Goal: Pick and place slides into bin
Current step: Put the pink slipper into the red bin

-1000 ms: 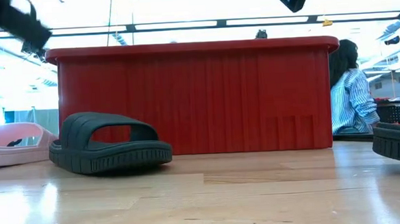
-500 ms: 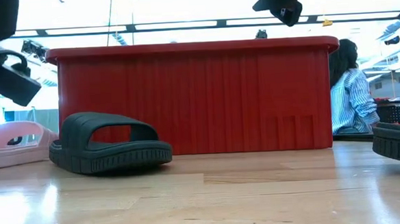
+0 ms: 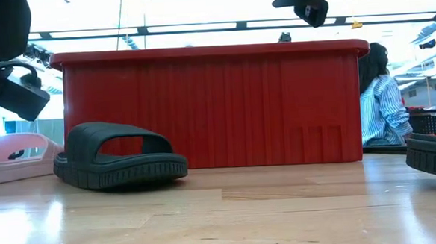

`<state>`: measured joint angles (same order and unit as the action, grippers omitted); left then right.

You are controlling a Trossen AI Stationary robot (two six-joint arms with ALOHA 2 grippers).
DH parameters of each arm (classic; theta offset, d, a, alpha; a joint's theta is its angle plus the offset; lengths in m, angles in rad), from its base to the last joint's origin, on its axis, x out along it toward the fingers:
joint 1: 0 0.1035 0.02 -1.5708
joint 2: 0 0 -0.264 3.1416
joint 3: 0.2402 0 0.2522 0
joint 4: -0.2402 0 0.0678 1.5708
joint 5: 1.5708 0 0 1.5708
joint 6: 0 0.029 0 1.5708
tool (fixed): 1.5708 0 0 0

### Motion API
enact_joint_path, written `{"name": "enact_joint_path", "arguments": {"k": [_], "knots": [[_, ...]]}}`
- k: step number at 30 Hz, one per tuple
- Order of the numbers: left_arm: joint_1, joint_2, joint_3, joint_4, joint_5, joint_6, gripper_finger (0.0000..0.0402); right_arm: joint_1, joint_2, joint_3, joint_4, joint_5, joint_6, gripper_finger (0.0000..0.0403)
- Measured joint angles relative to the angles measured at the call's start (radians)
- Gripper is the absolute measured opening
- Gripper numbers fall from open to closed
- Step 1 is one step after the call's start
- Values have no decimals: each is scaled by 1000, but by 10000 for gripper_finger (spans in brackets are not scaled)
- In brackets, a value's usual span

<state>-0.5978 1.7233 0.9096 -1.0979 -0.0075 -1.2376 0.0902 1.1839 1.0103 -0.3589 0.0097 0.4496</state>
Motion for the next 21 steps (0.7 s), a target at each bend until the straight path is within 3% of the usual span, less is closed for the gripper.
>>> {"name": "enact_joint_path", "arguments": {"k": [5, 11, 16, 21], "knots": [[20, 0, -1, 2, -29, 31, 114, 0, 0, 0, 5, 43, 25, 124], [33, 0, 7, 5, -6, 30, 19, 0, 0, 0, 13, 52, 30, 124], [30, 3, 102, 18, 57, 19, 19, 0, 0, 0, 13, 52, 29, 124], [16, 3, 318, -37, 71, 30, 18, 0, 0, 0, 16, 75, 28, 124]]}}
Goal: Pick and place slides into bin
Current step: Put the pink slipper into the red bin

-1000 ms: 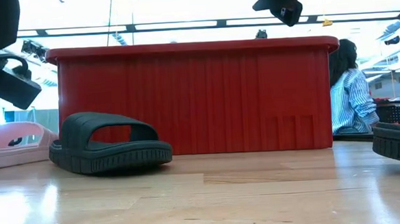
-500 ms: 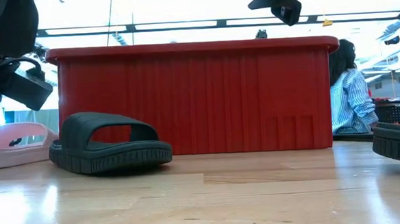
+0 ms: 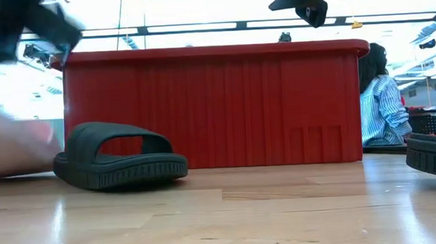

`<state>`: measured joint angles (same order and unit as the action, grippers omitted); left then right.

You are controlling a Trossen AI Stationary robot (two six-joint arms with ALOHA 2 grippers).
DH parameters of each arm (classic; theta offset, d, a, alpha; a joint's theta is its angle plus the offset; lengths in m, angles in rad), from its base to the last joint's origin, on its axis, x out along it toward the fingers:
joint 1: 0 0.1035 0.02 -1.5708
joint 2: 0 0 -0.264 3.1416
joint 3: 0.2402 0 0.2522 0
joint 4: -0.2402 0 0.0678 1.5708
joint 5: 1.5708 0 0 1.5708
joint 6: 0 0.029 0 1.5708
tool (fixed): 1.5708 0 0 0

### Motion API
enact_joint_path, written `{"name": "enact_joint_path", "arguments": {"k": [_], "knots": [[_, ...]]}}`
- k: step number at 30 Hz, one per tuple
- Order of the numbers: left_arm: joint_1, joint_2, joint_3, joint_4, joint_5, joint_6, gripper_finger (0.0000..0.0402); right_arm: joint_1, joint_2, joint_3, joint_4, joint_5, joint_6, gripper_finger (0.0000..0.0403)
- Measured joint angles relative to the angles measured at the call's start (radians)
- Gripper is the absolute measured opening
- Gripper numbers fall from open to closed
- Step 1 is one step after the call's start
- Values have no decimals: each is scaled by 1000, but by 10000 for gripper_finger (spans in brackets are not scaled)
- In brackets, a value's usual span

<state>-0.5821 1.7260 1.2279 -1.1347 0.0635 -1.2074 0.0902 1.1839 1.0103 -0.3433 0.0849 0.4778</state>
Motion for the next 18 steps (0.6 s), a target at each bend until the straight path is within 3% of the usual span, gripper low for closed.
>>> {"name": "enact_joint_path", "arguments": {"k": [9, 14, 18], "knots": [[-19, 0, 564, -95, -40, 13, 15, 0, 0, 0, 0, 1, -2, 124], [-1, -2, 830, -108, -309, 157, 14, 0, 0, 0, 0, 0, 2, 124], [54, -2, 948, -122, -504, 394, 14, 24, 0, 0, 0, -13, 43, 124]]}}
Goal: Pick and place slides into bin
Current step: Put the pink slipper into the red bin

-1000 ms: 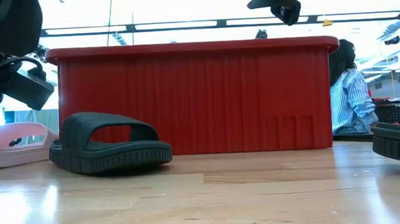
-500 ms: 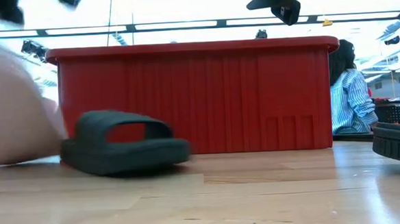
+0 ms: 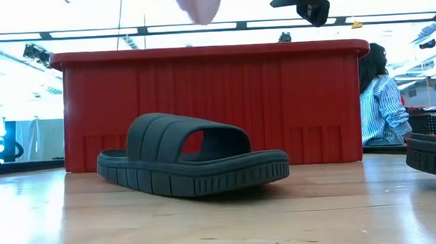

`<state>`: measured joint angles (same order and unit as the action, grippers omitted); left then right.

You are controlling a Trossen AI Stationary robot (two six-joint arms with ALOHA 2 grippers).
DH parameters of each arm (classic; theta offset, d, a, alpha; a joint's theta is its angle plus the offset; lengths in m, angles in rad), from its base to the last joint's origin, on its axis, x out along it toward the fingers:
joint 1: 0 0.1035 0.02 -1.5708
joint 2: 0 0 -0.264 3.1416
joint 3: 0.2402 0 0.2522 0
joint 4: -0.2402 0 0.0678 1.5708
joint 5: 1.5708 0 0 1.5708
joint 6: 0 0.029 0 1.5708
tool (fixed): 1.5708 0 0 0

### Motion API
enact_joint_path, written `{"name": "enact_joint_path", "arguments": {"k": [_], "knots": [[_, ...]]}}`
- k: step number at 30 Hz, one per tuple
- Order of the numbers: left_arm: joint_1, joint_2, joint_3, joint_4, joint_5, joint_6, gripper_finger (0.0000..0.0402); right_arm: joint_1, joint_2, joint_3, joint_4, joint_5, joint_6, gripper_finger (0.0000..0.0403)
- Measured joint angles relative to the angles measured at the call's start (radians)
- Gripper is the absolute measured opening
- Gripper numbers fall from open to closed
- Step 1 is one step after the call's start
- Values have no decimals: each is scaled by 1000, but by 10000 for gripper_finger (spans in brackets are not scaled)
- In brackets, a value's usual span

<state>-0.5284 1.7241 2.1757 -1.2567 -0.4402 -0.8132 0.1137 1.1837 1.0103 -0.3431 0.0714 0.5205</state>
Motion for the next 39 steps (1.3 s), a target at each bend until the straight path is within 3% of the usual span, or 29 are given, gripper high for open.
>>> {"name": "enact_joint_path", "arguments": {"k": [3, 7, 13, 19, 23, 28, 32, 39], "knots": [[84, -1, 29, 0, -92, 205, 14, 39, -1, 0, 0, -1, 17, 124], [258, -1, 5, 8, -100, 431, 14, 104, -5, 0, 0, -2, 71, 124], [552, 16, -141, 43, -96, 562, 14, 183, -5, 0, 0, 12, 79, 124], [763, 47, -399, 257, 60, 712, 14, 211, -6, 0, -5, 87, 79, 124], [816, 60, -580, 441, 106, 834, 14, 211, -5, 0, -5, 94, 85, 124], [856, 85, -678, 511, 172, 935, 13, 210, -5, 0, -5, 95, 64, 124], [887, 137, -682, 516, 182, 934, 17, 210, -5, 0, -7, 115, 58, 124], [924, 209, -680, 604, 249, 932, 83, 210, -5, 0, -11, 139, 55, 124]]}}
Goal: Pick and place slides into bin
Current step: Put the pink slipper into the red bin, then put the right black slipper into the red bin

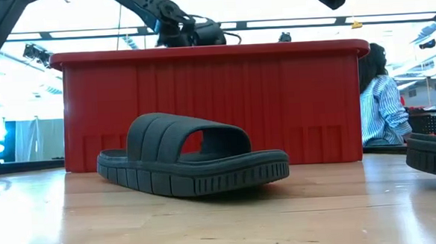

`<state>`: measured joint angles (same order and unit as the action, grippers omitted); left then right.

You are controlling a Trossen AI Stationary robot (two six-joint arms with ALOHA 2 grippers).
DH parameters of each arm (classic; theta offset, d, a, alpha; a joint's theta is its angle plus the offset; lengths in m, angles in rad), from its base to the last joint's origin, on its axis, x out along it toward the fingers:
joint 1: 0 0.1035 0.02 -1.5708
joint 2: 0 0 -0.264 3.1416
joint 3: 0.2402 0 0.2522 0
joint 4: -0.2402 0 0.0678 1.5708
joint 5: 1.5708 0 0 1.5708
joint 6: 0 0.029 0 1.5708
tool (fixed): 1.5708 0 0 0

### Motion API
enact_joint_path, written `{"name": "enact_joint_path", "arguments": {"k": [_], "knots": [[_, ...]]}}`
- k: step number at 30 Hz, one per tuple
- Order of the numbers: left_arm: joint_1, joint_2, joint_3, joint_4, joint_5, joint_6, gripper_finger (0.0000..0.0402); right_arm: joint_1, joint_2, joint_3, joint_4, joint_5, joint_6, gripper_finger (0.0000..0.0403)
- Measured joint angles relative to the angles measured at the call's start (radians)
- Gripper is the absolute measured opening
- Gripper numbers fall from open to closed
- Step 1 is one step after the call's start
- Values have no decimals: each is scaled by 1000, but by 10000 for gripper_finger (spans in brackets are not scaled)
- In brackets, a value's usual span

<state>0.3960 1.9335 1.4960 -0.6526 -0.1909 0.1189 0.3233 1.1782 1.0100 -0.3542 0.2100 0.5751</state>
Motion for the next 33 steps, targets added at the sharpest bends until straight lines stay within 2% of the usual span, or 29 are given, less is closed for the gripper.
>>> {"name": "enact_joint_path", "arguments": {"k": [6, 11, 16, 21, 25, 29, 33], "knots": [[18, 59, 0, 36, 40, -3, 138, 0, 0, 0, 1, 0, 5, 124], [13, 70, 1, 60, 34, -29, 191, 0, 0, 0, 2, 0, 5, 124], [-13, 72, 72, 69, 30, -28, 228, 0, 0, 0, 4, 0, 6, 124], [-33, 71, 202, 56, -1, -21, 238, 0, 0, 0, 3, 0, 64, 124], [-33, 72, 342, -42, -7, -52, 231, 33, 0, 0, -6, -19, 154, 124], [-56, 71, 530, -192, -9, -64, 218, 133, 0, 0, -89, -93, 206, 124], [-100, 71, 728, -299, 20, -160, 205, 257, 0, 0, -213, -90, 445, 124]]}}
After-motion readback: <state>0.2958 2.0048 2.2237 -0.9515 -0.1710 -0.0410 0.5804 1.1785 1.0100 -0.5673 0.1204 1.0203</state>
